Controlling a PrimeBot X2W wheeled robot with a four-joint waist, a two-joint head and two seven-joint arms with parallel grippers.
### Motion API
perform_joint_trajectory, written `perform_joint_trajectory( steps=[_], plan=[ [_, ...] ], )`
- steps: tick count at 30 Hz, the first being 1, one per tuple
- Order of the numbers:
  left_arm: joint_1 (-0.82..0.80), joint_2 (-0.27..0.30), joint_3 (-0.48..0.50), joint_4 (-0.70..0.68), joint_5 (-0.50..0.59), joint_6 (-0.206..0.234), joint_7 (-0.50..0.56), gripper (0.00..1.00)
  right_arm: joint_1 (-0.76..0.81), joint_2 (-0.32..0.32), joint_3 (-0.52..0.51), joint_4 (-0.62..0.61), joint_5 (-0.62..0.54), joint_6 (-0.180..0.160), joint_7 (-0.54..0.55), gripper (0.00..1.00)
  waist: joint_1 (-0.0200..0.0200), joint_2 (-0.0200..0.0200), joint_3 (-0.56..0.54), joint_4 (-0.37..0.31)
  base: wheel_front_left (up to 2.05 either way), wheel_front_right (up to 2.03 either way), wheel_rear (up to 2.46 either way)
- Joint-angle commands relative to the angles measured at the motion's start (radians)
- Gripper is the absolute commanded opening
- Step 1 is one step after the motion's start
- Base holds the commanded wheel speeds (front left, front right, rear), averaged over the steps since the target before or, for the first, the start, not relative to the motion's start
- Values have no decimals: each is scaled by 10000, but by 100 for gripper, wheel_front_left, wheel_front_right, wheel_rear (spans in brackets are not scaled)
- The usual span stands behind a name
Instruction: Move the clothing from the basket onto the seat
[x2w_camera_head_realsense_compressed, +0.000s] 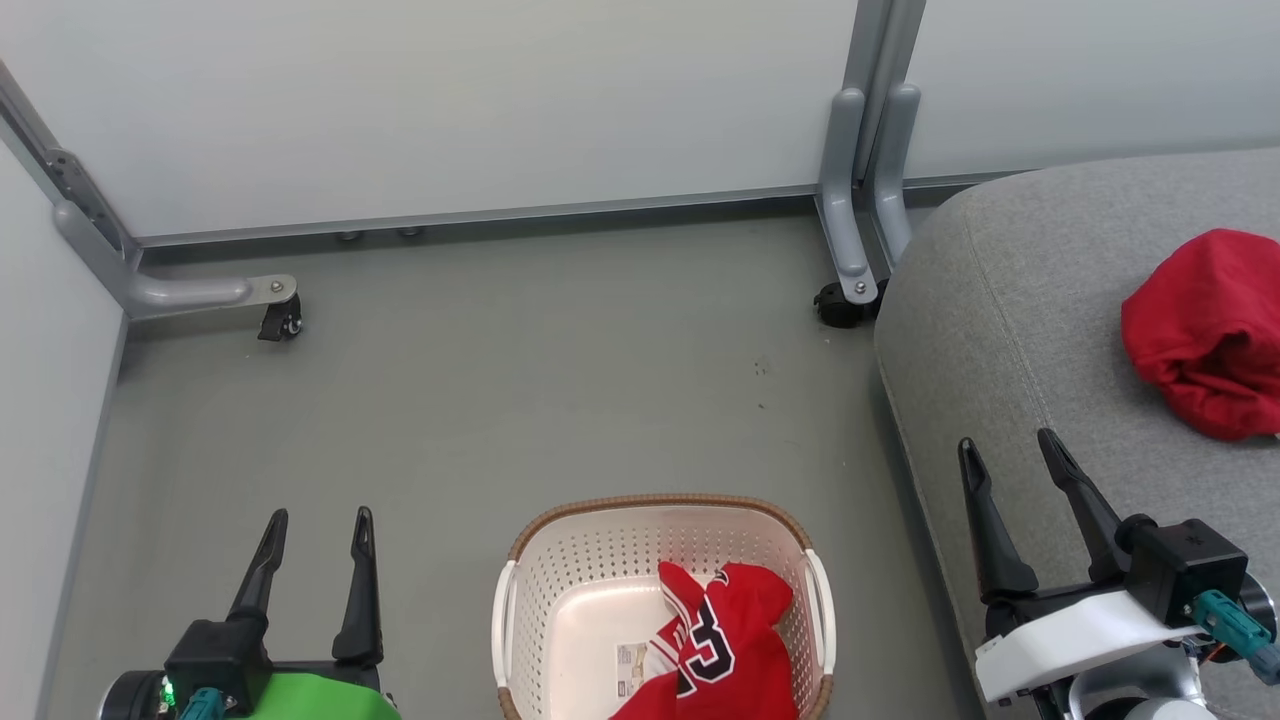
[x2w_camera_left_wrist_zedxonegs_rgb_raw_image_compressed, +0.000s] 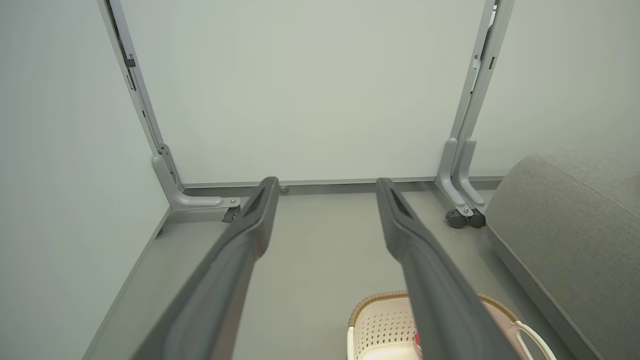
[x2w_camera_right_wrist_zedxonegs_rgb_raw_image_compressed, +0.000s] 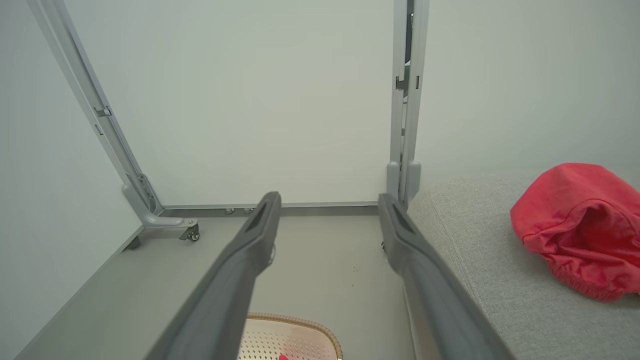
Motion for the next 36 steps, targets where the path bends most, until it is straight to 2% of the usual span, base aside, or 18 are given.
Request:
perform_joint_trajectory(
  steps=[1,19,27,36],
  plan=[
    [157,2,52,4,34,-21,-6,100,87,-7,14,-58,-49,2,35,100,1,0,25,1,0,0,0],
    [-458,-122,49,-189,435,-173,-5,100,-180,2,-120,-381,-69,2,129,100,1,0,543,25,0,0,0],
    [-2439,-640,-1135,515,1084,-676,97,100,-1139,-77,-236,-1092,-126,2,44,100,1,0,2385,-355,0,0,0],
    [-5077,-1367,-3004,2894,1733,-1434,280,100,-2540,-32,-161,-1620,-23,2,-424,100,1,0,5023,-1152,0,0,0]
  ],
)
